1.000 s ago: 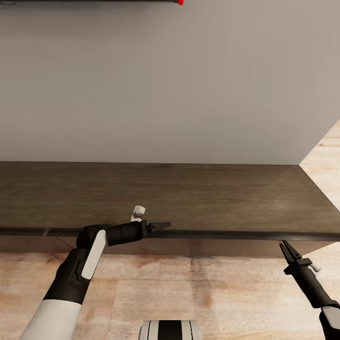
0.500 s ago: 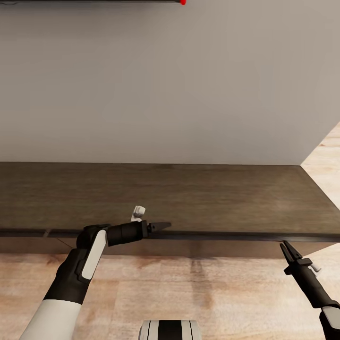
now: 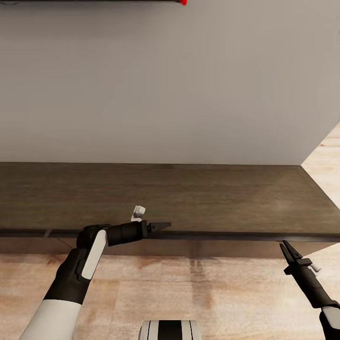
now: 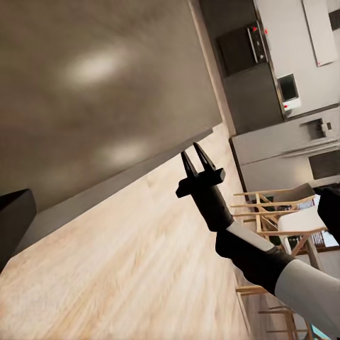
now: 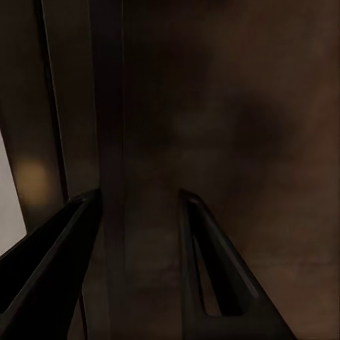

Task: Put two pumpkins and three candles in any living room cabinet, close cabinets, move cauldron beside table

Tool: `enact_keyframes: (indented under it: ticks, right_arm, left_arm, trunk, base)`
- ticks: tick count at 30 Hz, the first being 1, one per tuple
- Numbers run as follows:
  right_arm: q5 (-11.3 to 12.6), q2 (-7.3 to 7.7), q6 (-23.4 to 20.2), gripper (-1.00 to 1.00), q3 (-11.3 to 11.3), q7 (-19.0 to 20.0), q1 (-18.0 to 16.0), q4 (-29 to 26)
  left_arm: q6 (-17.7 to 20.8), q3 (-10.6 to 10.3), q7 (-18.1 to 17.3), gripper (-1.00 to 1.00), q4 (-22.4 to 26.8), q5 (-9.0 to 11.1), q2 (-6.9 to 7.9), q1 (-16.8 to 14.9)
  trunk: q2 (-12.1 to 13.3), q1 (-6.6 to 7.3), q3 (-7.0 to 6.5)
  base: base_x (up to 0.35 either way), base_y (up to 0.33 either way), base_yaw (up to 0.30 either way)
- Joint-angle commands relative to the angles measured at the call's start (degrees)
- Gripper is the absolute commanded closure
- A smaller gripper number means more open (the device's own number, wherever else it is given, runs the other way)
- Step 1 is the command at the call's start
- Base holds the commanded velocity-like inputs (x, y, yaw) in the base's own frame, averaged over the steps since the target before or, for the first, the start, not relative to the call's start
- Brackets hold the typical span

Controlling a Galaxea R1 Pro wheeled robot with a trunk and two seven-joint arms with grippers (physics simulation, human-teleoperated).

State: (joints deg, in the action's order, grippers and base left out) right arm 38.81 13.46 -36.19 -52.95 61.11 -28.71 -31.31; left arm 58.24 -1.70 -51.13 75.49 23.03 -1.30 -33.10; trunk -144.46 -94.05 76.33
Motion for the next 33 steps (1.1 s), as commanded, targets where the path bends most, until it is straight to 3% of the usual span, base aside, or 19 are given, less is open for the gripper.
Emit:
enact_keyframes:
  ticks: [1, 9, 33]
  right_arm:
    - [-0.58, -0.01, 0.16, 1.00, 0.04, -0.03, -0.03, 0.11]
    - [-0.58, -0.01, 0.16, 1.00, 0.04, -0.03, -0.03, 0.11]
    - [-0.58, -0.01, 0.16, 1.00, 0.04, -0.03, -0.03, 0.11]
  left_arm:
    - [0.20, 0.03, -0.20, -1.00, -0.02, -0.09, -0.02, -0.03]
    - [0.20, 0.03, -0.20, -1.00, -0.02, -0.09, -0.02, -0.03]
    - [0.20, 0.03, -0.07, -1.00, -0.08, -0.09, -0.02, -0.03]
  trunk:
    - [-0.01, 0.00, 0.04]
    - [0.10, 0.21, -1.73]
    - [0.10, 0.21, -1.73]
  base:
    - [0.000, 0.000, 0.000]
    - [0.000, 0.000, 0.000]
    - [0.000, 0.000, 0.000]
